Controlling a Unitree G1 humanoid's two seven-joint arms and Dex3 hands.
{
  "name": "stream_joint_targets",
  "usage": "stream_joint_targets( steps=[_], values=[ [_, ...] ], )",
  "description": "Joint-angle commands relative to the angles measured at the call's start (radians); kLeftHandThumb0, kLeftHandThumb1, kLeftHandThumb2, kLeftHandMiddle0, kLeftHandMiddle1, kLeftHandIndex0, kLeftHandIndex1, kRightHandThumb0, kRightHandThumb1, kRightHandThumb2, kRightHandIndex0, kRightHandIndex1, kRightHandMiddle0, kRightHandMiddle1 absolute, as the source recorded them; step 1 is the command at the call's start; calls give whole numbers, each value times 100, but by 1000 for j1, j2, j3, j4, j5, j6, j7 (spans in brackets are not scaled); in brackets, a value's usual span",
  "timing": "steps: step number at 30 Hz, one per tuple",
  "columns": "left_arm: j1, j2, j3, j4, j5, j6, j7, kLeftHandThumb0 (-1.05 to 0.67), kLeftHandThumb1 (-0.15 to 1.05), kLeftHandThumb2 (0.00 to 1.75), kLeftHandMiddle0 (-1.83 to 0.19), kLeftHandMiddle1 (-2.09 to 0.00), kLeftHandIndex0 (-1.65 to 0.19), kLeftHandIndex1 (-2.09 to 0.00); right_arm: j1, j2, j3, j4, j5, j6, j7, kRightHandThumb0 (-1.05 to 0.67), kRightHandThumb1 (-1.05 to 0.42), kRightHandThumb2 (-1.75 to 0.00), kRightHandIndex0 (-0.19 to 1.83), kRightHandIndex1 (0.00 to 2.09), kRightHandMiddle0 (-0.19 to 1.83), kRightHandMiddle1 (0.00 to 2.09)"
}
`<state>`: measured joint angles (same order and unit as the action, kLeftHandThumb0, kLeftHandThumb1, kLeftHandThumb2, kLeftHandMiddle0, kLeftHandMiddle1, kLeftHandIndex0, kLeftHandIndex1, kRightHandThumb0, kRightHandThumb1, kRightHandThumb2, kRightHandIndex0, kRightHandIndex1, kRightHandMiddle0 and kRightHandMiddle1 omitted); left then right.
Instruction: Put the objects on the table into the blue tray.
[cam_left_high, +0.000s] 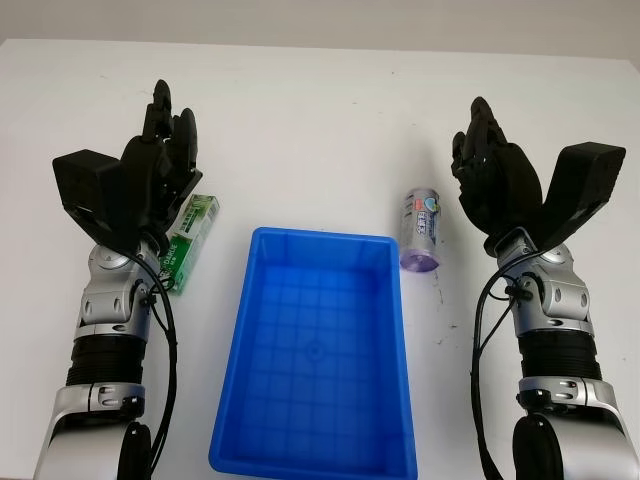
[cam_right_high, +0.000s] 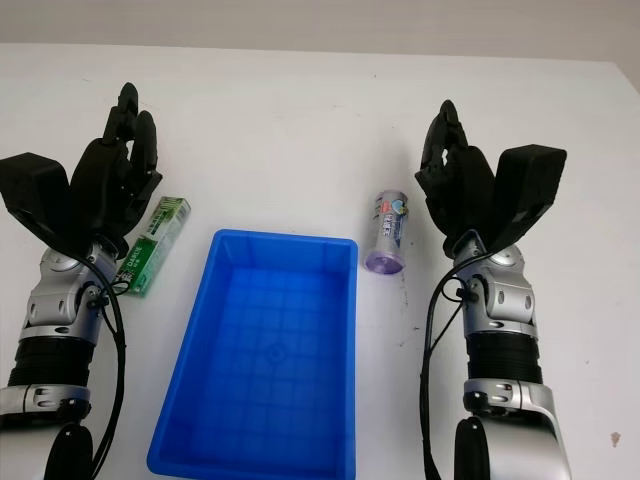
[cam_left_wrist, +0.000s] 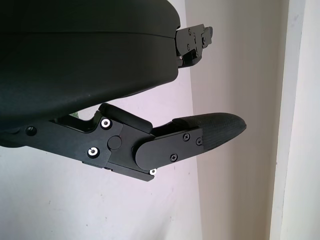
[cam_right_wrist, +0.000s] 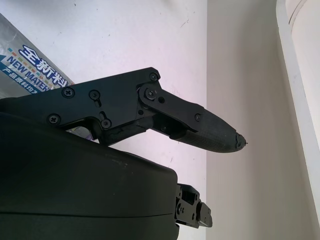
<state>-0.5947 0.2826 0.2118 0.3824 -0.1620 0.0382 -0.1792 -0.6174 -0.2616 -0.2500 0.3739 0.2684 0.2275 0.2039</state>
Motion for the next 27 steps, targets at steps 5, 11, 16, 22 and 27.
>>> stream_joint_targets(
  steps=[5, 11, 16, 22, 27],
  values=[
    [19, 7, -2, -53, -4, 26, -7, -72, 105, 66, 19, 0, 19, 0, -5, -5, 9, -21, -8, 5, -3, -70, -105, -79, -19, 0, -19, 0],
    [7, 9, -4, -39, 7, 37, 1, -72, 105, 66, 19, 0, 19, 0, -40, -47, 0, -12, 3, -3, 63, -69, -105, -75, -19, 0, -19, 0],
    [3, 9, -4, -26, 11, 23, 3, -71, 105, 66, 19, 0, 19, 0, -102, -164, 25, -58, -82, -123, 124, -62, -103, -47, -15, 3, -14, 3],
    [0, 9, -3, -17, 11, 7, -4, -71, 105, 68, 19, 0, 19, 0, -201, -397, 163, -23, -387, -372, 159, -53, -82, -5, 27, 24, 0, 66],
    [-3, 13, -9, -22, 22, 11, -1, -72, 105, 66, 19, 0, 19, 0, -306, -565, 322, 112, -700, -665, 118, -57, -67, -5, 48, 26, 31, 55]
  ],
)
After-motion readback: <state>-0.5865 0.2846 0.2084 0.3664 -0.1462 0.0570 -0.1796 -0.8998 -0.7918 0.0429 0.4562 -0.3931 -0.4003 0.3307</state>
